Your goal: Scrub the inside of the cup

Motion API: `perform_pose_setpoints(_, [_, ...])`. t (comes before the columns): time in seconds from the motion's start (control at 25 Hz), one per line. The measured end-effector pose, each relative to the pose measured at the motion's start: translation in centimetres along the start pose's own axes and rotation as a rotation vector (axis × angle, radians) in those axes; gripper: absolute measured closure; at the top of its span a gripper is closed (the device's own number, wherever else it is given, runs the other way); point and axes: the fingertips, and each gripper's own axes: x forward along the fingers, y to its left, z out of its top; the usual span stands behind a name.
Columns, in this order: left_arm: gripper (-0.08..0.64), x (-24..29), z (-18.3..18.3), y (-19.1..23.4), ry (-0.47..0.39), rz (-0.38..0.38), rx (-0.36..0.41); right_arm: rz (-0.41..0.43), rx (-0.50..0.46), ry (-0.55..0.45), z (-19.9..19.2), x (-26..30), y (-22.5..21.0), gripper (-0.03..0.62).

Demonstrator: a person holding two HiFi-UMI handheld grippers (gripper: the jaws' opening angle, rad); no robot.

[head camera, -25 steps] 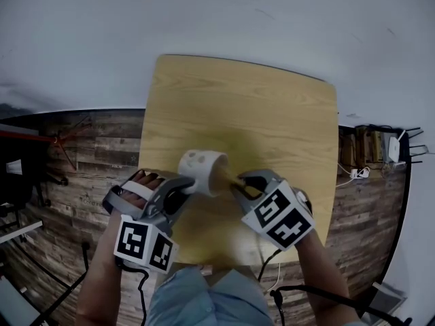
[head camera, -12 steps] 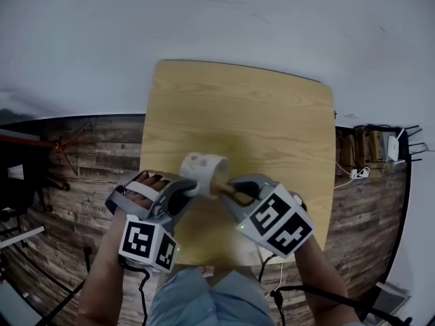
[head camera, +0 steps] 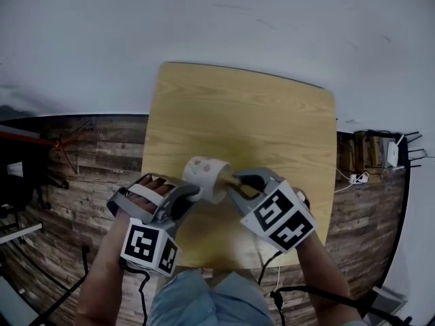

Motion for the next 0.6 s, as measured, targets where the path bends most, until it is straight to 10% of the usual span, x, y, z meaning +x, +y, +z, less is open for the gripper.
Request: perform_pose_setpoints(0.6, [0.486,0.0,0.1,0.0,0.003,0.022,-0.025,0.024,0.02,0.109,-3.5,2.9,0.7,0.543])
